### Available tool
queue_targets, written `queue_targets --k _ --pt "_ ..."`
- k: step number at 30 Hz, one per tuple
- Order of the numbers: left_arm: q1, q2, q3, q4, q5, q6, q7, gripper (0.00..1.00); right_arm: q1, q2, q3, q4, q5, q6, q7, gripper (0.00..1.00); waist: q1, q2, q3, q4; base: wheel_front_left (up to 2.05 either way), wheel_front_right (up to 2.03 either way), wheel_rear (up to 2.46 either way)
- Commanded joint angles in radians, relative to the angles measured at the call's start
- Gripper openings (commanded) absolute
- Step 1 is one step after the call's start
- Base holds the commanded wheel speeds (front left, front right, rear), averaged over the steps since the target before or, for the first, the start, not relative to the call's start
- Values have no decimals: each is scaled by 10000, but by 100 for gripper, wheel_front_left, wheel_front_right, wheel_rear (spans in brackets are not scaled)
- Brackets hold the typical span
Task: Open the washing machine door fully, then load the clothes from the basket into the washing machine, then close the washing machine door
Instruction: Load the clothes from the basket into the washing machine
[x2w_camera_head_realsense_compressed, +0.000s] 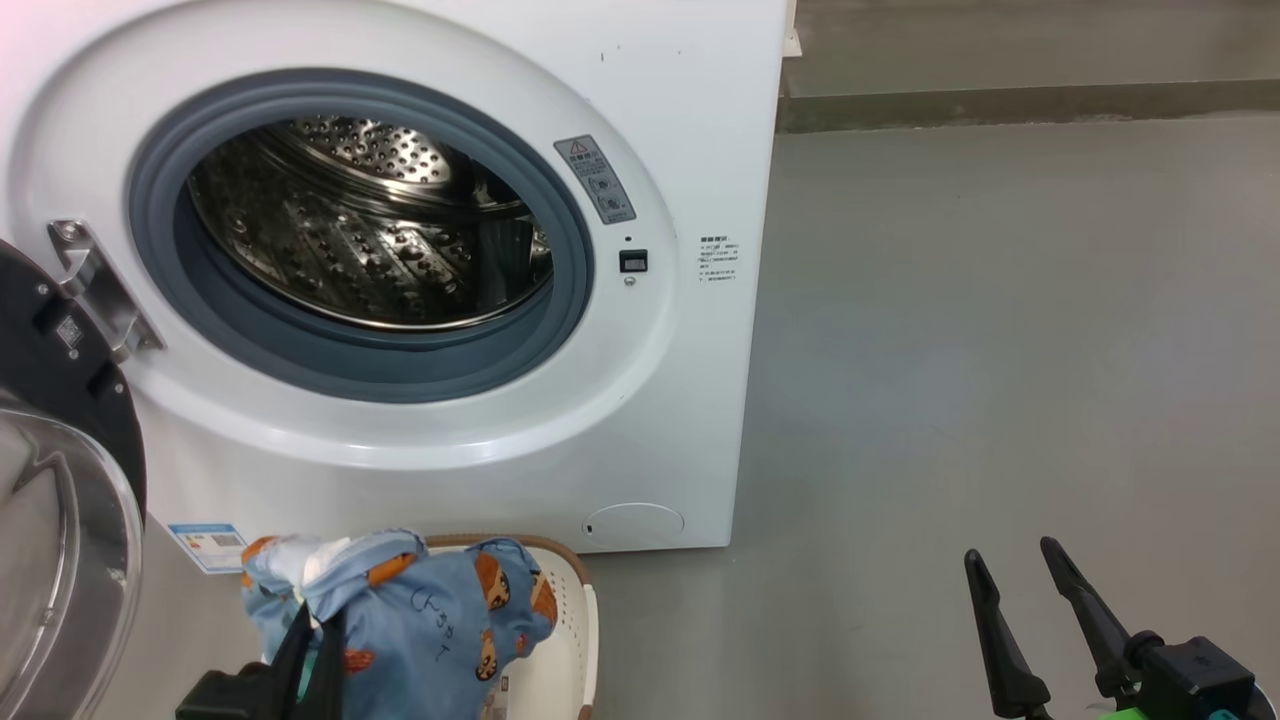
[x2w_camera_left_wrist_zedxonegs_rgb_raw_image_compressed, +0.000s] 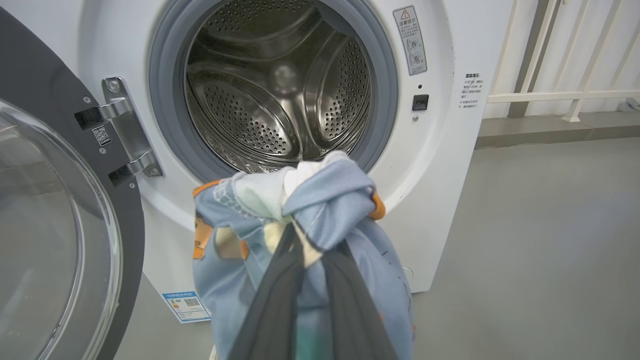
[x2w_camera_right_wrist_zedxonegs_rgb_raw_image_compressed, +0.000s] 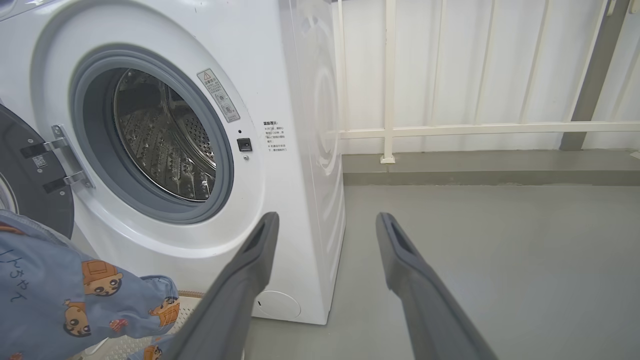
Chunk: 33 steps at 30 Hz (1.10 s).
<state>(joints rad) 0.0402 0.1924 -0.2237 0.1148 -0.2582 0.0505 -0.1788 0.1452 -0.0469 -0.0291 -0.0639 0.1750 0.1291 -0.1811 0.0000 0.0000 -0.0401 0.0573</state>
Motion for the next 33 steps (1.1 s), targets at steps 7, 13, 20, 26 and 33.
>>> queue_targets --k 7,13,20,26,33 --pt "-643 144 337 72 -131 175 -183 0 -256 -59 352 -423 -158 16 63 100 0 0 197 38 0 0 0" --pt "-1416 107 491 772 -465 20 -162 0 -441 -72 519 -646 -178 16 160 100 0 0 798 22 0 0 0" --pt "-3366 68 737 2331 -992 -432 -161 0 -1144 -153 699 -1011 -230 16 169 100 0 0 2201 -122 0 0 0" --pt "-5178 173 930 3614 -1384 -904 -94 0 -1818 -224 888 -1121 -281 16 126 100 0 0 3386 -321 0 0 0" --pt "-7931 635 1154 5221 -2040 -1457 799 0 -2736 -237 1116 -1028 -264 16 -181 100 0 0 4874 -786 0 0 0"
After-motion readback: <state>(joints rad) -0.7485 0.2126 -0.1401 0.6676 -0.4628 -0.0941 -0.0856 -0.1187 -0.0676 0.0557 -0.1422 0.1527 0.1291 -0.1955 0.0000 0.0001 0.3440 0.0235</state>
